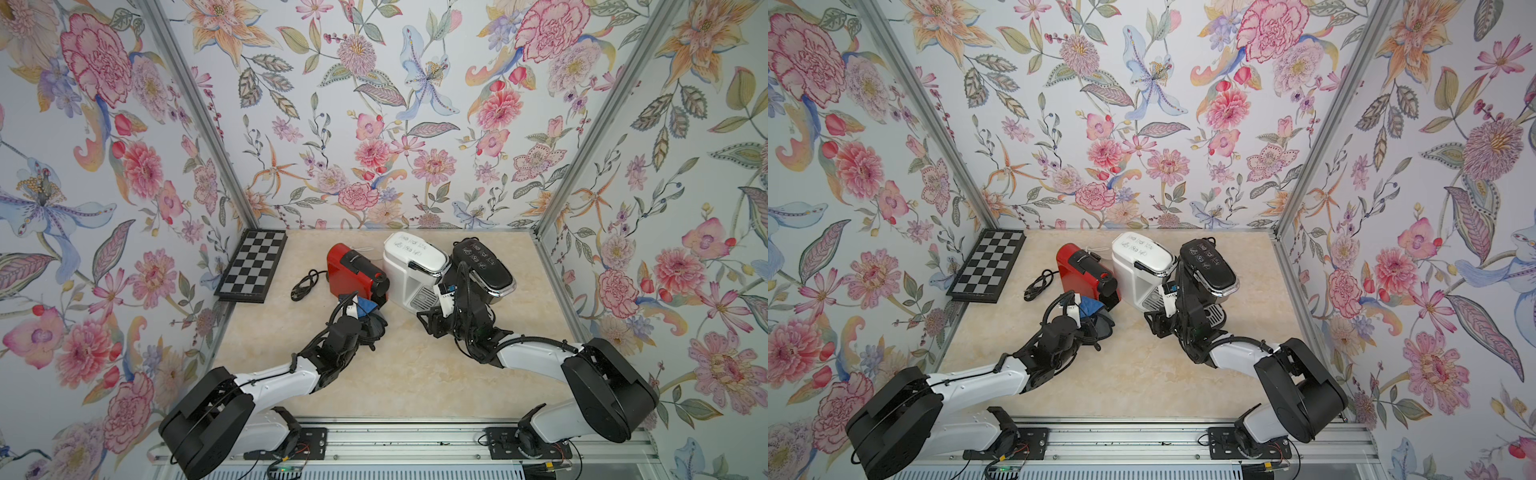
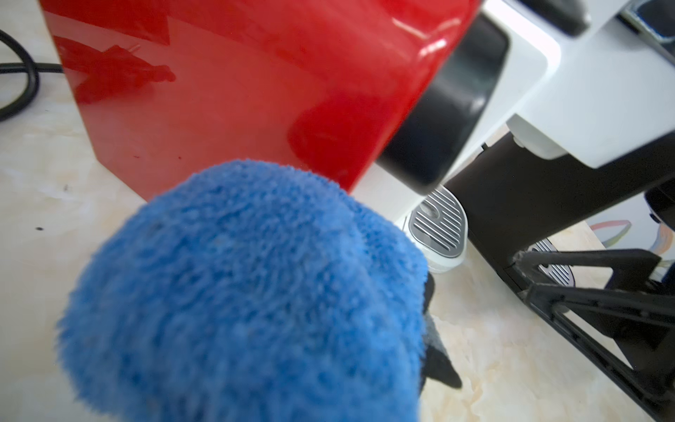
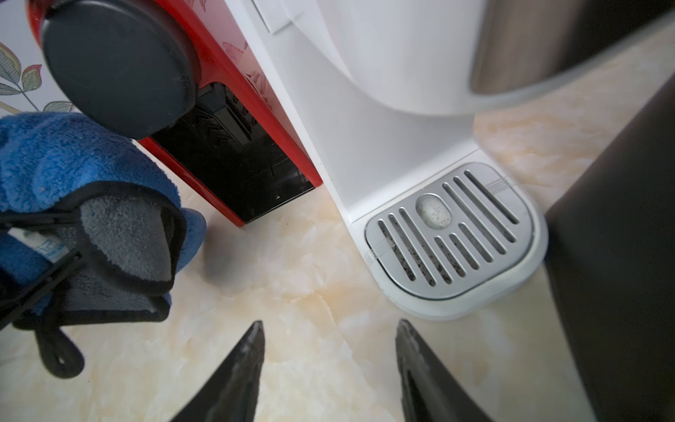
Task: Wipe the surface of a coffee machine
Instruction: Wipe the dirt from the surface of the coffee machine.
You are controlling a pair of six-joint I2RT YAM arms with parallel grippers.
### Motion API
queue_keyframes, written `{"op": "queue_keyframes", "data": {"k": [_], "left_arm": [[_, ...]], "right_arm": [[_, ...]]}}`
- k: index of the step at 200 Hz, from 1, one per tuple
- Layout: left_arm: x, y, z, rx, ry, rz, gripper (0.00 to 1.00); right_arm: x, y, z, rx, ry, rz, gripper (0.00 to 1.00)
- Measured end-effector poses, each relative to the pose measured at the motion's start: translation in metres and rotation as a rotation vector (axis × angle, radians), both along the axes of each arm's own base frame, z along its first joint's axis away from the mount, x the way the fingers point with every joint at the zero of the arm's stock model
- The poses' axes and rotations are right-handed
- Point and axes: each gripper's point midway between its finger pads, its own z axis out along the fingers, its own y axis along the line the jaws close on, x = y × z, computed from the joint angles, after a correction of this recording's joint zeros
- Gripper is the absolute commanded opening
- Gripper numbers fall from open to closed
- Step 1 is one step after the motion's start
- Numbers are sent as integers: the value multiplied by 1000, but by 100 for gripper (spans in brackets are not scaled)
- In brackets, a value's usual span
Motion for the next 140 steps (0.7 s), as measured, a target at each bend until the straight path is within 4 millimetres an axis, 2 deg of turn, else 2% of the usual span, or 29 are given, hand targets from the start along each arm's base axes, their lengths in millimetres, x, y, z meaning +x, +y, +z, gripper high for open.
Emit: {"op": "queue_keyframes", "data": {"k": [36, 82, 105, 140], "left_arm": [[0, -29, -14, -12, 27, -72, 0], [31, -58, -15, -50, 14, -96, 0], [45, -60, -16, -69, -17, -104, 0], [47, -55, -17, -80, -34, -132, 0]], "right_arm": [[0, 0, 0, 0, 0, 0, 58], [0, 0, 0, 0, -1, 0, 59], [0, 0, 0, -1, 0, 0, 59], [0, -1, -1, -3, 2, -2, 59]]}}
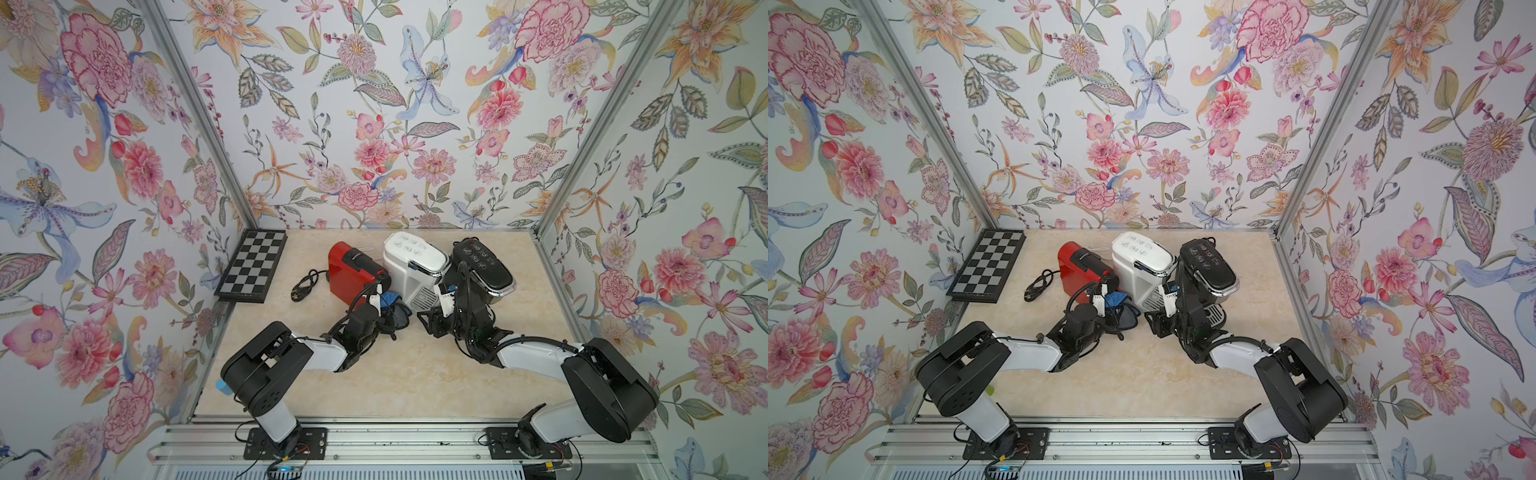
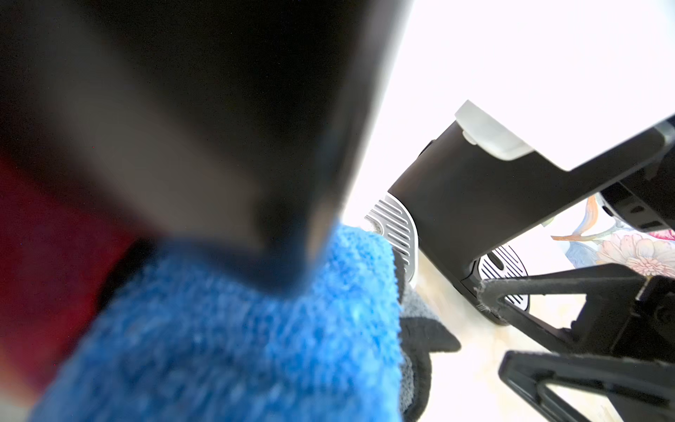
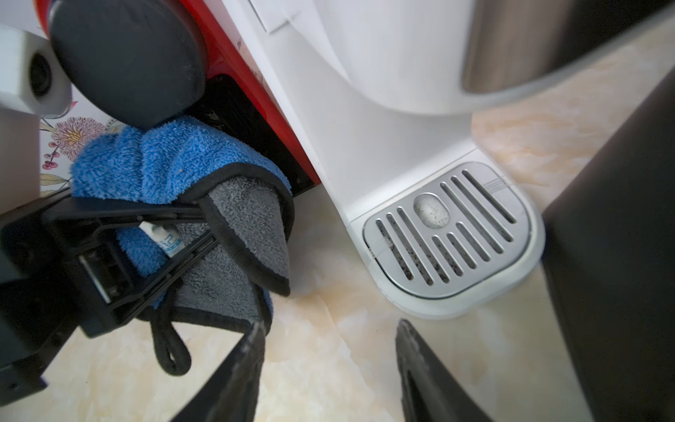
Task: Wipe the surface of a coffee machine
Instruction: Wipe the dirt from the surface of the coffee machine.
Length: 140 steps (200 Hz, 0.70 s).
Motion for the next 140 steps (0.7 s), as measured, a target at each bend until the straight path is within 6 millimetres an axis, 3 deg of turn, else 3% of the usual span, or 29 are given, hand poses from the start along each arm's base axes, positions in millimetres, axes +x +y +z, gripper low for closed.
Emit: {"op": "queue_keyframes", "data": {"k": [30, 69, 103, 140], "left_arm": [[-4, 23, -12, 26, 32, 37, 0], [-7, 88, -24, 74, 86, 219, 0], [-5, 126, -7, 84, 59, 325, 0], [0, 168, 34, 114, -42, 437, 4]], "right_arm": [[0, 0, 0, -1, 1, 0, 59], [0, 0, 0, -1, 2, 0, 59], [1, 1, 2, 2, -2, 1, 59], [1, 1, 1, 1, 0, 2, 59]]}}
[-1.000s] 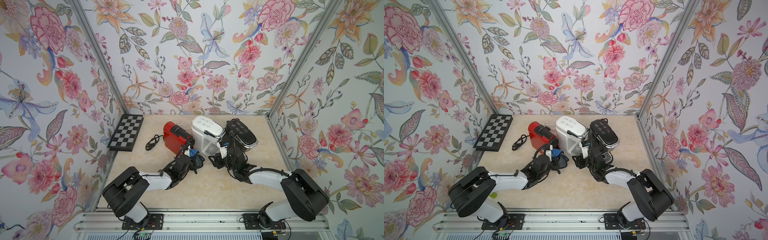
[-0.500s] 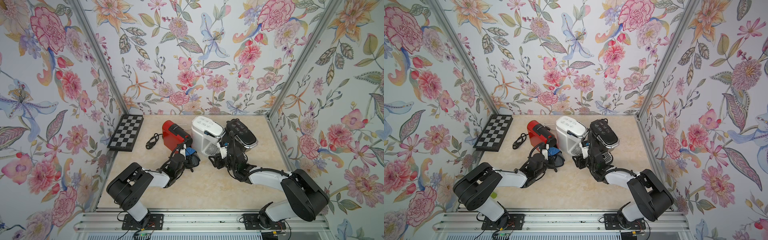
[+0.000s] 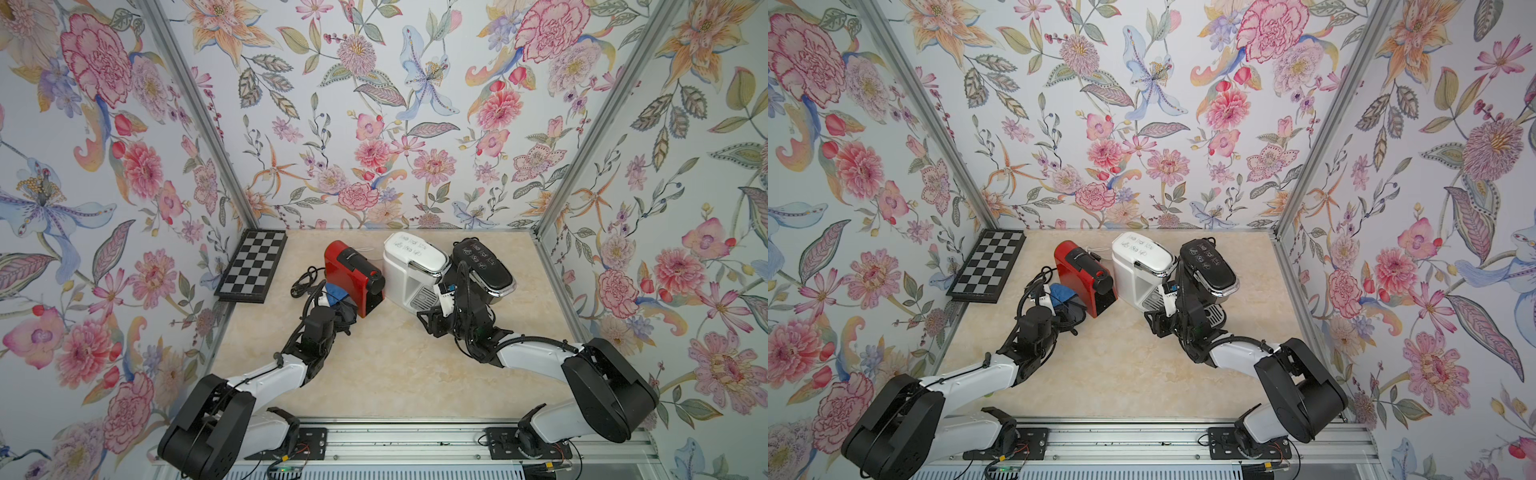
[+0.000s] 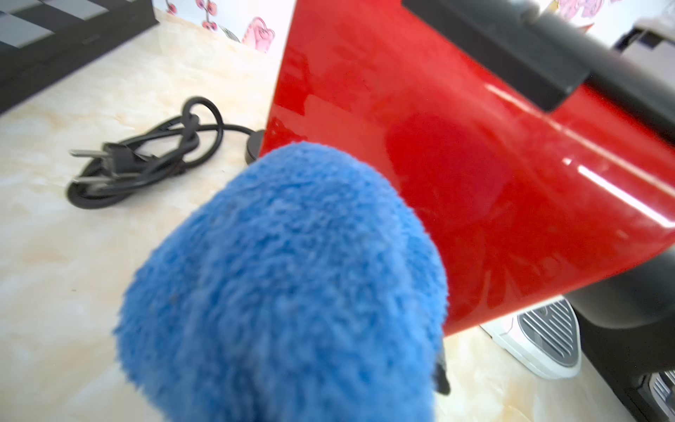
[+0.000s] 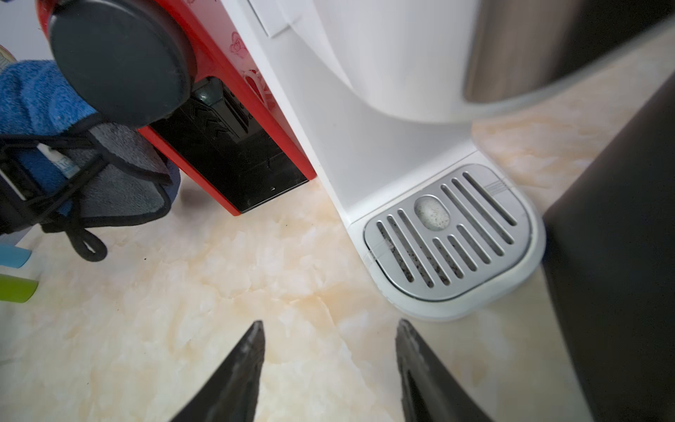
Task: Wipe the surface of a coffee machine
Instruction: Wipe the dirt from the surface of the coffee machine.
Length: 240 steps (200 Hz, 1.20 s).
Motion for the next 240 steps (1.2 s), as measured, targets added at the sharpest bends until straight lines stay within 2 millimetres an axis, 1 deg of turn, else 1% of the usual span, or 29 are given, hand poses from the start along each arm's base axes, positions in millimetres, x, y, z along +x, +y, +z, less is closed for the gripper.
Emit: {"op": "queue_keyframes", "data": {"k": [10, 19, 32, 47, 60, 76, 96, 124, 152, 192, 207, 240], "left_arm": [[2, 15, 11, 15, -28, 28, 7], [7, 33, 19, 26, -51, 54, 8], [12, 58, 23, 44, -59, 84, 7], [20, 83, 22, 69, -40, 112, 6], [31, 96, 26, 83, -29, 109, 4], [51, 103, 36, 89, -32, 80, 3], [81, 105, 52, 85, -56, 26, 2], [120, 101, 72, 81, -91, -51, 2], [154, 96, 82, 62, -117, -113, 2], [189, 94, 85, 1, -145, -187, 2], [199, 85, 87, -45, -170, -234, 2], [209, 62, 83, -140, -185, -355, 1]], "right_arm": [[0, 0, -1, -1, 2, 1, 59], [0, 0, -2, -3, 4, 1, 59], [-1, 1, -4, -5, 9, 3, 59], [-1, 2, -6, -8, 13, 6, 59], [-2, 2, -6, -9, 14, 7, 59], [-2, 2, -6, -9, 14, 7, 59], [-2, 2, -6, -9, 14, 7, 59], [-2, 2, -6, -9, 14, 7, 59], [-2, 2, -6, -9, 14, 7, 59], [-3, 3, -6, -7, 15, 12, 59], [-3, 4, -6, -6, 16, 16, 59], [-4, 6, -5, -4, 13, 21, 59]]}}
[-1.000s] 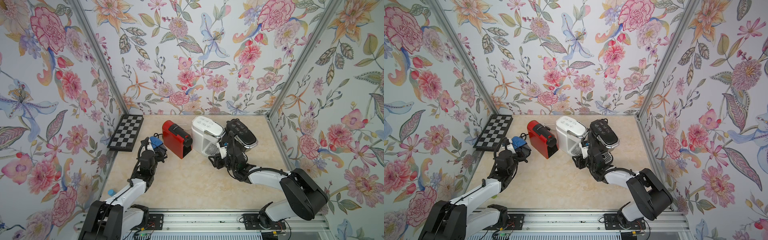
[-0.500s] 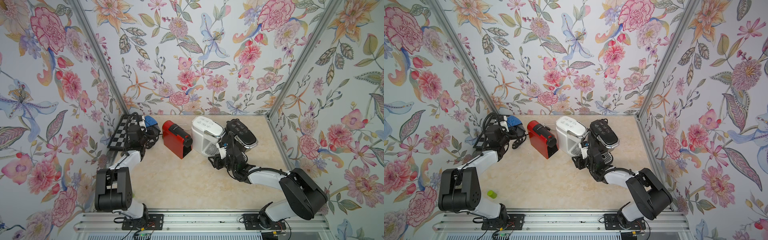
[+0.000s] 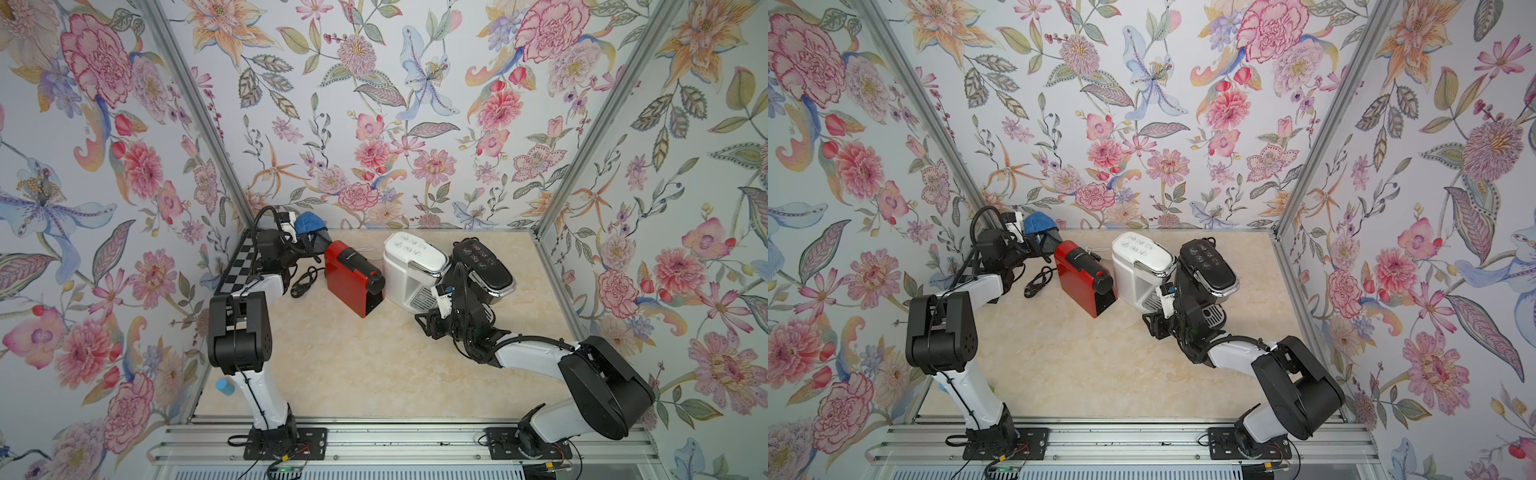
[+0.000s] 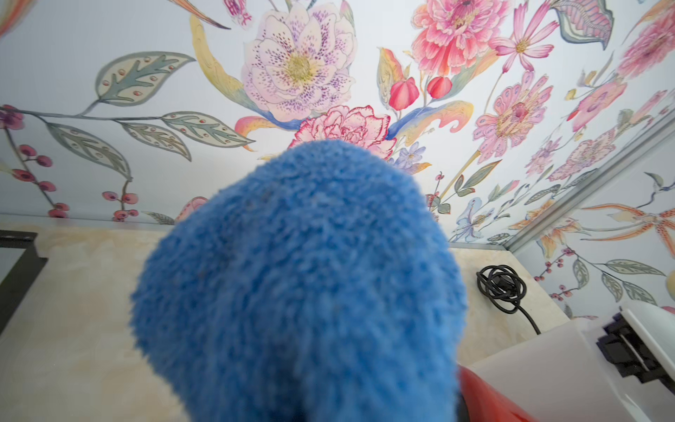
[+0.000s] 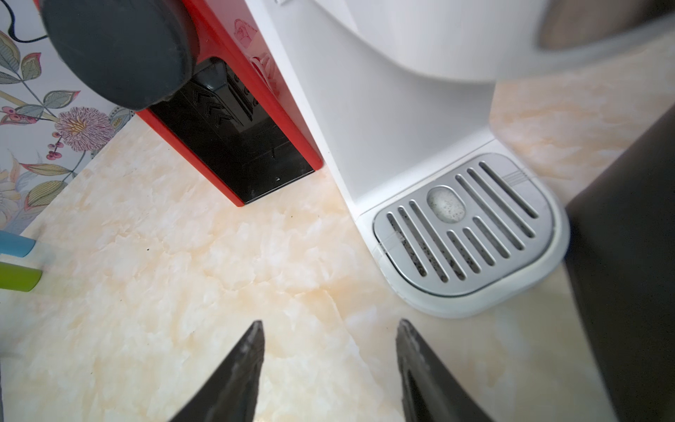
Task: Wipe the surface of a coffee machine
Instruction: Wipe the dirt from the surface of the coffee machine.
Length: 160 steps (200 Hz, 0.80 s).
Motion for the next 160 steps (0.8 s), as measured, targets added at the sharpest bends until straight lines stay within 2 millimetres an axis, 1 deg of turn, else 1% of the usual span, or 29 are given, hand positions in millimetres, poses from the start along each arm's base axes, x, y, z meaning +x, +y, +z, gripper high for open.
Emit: {"op": "queue_keyframes", "data": {"k": [15, 31, 69, 85, 112, 130, 144, 160], "left_arm": [[1, -11, -8, -21, 15, -49, 1], [0, -19, -21, -40, 45, -85, 1], [-2, -24, -55, -53, 115, -99, 0], [-5, -25, -74, -55, 152, -102, 0], [-18, -27, -115, -63, 241, -105, 0], [-23, -25, -136, -55, 278, -96, 0], [-25, -24, -144, -49, 291, -93, 0], [-25, -24, -145, -40, 287, -96, 0]], "right_arm": [[1, 2, 3, 4, -6, 2, 59], [1, 3, 4, 6, -9, 4, 59], [-1, 3, 2, -5, -2, 8, 59], [-2, 4, 0, -11, 0, 10, 59], [-3, 5, 0, -19, -2, 15, 59], [-3, 5, 1, -19, -4, 15, 59], [-2, 5, 2, -20, -8, 14, 59], [-1, 5, 2, -22, -10, 11, 59]]}}
